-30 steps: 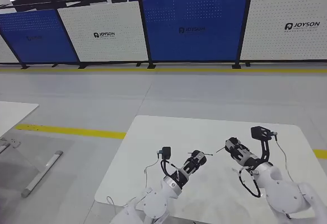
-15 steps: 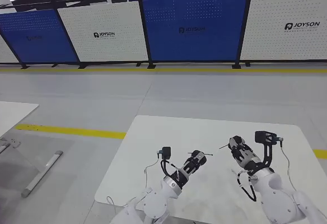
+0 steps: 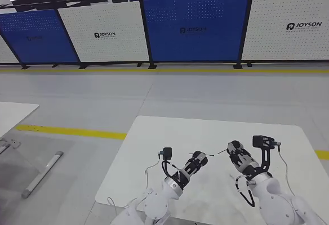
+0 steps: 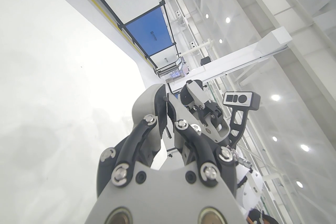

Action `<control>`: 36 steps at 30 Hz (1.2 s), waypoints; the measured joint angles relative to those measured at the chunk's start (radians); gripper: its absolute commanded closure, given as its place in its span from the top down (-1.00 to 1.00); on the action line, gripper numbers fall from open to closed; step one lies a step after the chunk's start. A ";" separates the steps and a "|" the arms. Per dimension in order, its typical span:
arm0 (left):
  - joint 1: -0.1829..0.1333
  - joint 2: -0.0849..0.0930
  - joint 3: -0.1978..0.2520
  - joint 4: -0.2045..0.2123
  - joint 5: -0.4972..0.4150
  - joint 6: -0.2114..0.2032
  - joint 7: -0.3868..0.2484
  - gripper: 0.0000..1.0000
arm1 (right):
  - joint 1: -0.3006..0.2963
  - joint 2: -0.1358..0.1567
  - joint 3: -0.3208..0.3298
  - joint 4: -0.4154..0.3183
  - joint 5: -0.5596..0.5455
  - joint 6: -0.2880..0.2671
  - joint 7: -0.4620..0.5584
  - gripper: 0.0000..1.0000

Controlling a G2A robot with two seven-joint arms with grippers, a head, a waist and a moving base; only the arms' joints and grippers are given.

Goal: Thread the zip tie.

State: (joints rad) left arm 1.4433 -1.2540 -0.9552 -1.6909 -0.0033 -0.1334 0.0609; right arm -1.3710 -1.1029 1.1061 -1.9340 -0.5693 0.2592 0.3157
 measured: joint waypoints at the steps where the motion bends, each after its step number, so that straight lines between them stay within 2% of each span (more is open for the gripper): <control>1: 0.000 0.000 0.000 0.000 0.000 0.000 0.000 -1.00 | -0.003 0.000 0.001 0.002 -0.003 -0.005 -0.001 -1.00; 12: 0.000 0.000 0.000 0.000 0.000 0.000 0.000 -1.00 | 0.002 -0.010 0.000 0.008 -0.020 -0.049 0.021 -1.00; 23: 0.000 0.000 0.000 0.000 0.000 0.000 0.000 -1.00 | 0.004 -0.019 0.001 0.012 -0.033 -0.054 0.049 -1.00; 36: 0.000 0.000 0.000 0.000 0.000 0.000 0.000 -1.00 | -0.012 -0.029 0.012 0.005 -0.045 -0.057 0.032 -1.00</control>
State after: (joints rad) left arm 1.4433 -1.2540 -0.9552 -1.6909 -0.0033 -0.1334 0.0609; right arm -1.3834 -1.1318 1.1182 -1.9291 -0.6143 0.2025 0.3477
